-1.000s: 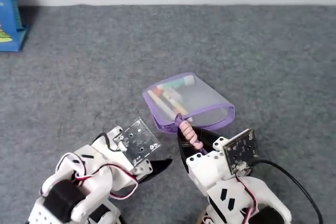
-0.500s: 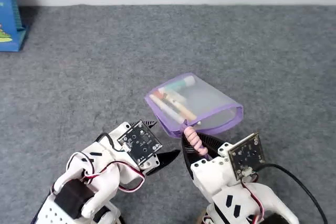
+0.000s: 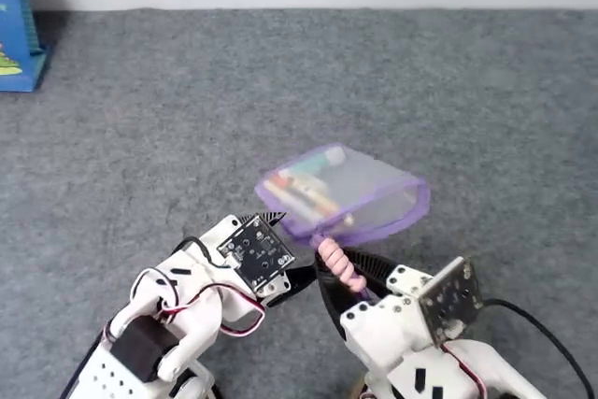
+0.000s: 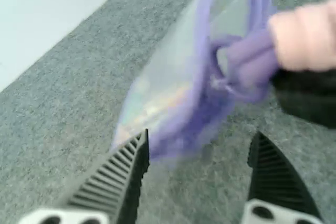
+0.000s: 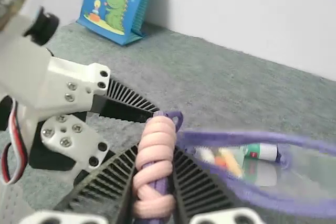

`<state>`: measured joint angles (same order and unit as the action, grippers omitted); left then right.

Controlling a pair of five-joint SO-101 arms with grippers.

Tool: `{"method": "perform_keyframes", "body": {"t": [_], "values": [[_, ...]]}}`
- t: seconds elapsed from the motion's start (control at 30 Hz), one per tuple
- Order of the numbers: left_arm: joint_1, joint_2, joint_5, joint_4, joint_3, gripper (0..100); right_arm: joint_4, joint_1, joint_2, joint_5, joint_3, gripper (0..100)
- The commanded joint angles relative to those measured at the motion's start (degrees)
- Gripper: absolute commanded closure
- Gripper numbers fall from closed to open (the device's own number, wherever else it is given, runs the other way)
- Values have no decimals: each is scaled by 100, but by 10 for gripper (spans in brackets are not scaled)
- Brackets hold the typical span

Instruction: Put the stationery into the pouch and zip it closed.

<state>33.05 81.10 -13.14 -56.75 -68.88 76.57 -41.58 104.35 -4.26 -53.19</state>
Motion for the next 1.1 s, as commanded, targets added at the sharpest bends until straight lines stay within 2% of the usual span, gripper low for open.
{"method": "perform_keyframes", "body": {"t": [0.0,0.27,0.43,0.53,0.67,0.9,1.07], "values": [[114,62,0,185,66,706,57,-92,-22,-114,352,991],[334,62,0,879,-391,760,233,-101,-22,-193,369,991],[615,70,0,914,-558,805,321,-75,-22,-193,369,991],[712,70,0,905,-558,869,286,-66,-22,-211,369,991],[712,70,-26,897,-549,986,242,-57,-22,-607,369,991],[686,70,0,677,-523,987,-295,778,-22,-1125,369,991],[686,79,0,290,-400,988,-646,910,-22,-1565,369,991]]}}
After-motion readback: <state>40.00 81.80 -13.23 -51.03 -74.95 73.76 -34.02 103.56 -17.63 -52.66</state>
